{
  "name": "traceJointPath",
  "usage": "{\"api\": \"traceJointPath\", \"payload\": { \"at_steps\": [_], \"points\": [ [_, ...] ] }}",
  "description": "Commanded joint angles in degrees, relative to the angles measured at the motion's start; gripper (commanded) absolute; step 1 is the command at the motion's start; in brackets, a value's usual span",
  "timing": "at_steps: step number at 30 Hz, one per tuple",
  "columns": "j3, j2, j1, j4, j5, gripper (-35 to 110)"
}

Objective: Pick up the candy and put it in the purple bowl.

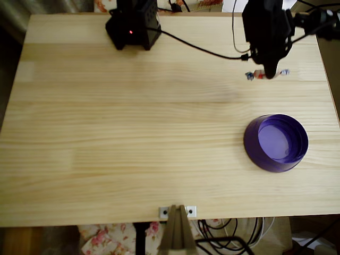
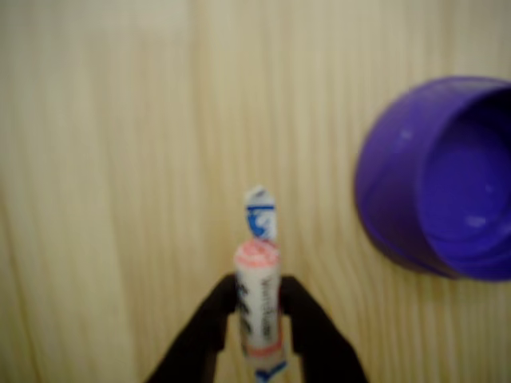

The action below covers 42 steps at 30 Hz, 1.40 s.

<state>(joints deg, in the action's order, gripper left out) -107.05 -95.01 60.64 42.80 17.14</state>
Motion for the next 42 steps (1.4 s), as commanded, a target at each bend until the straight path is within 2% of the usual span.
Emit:
{"api": "traceJointPath", "payload": {
  "at_steps": [1,16,30,42],
  "points": [
    [5.01,-6.15,-1.49,-2.37,-3.08,0],
    [19.42,4.31,-10.81,-6.06,-12.30,0],
    [22.15,11.16,-14.50,-11.07,-18.46,0],
    [26.28,16.17,-13.89,-11.16,-19.42,3]
  ]
}}
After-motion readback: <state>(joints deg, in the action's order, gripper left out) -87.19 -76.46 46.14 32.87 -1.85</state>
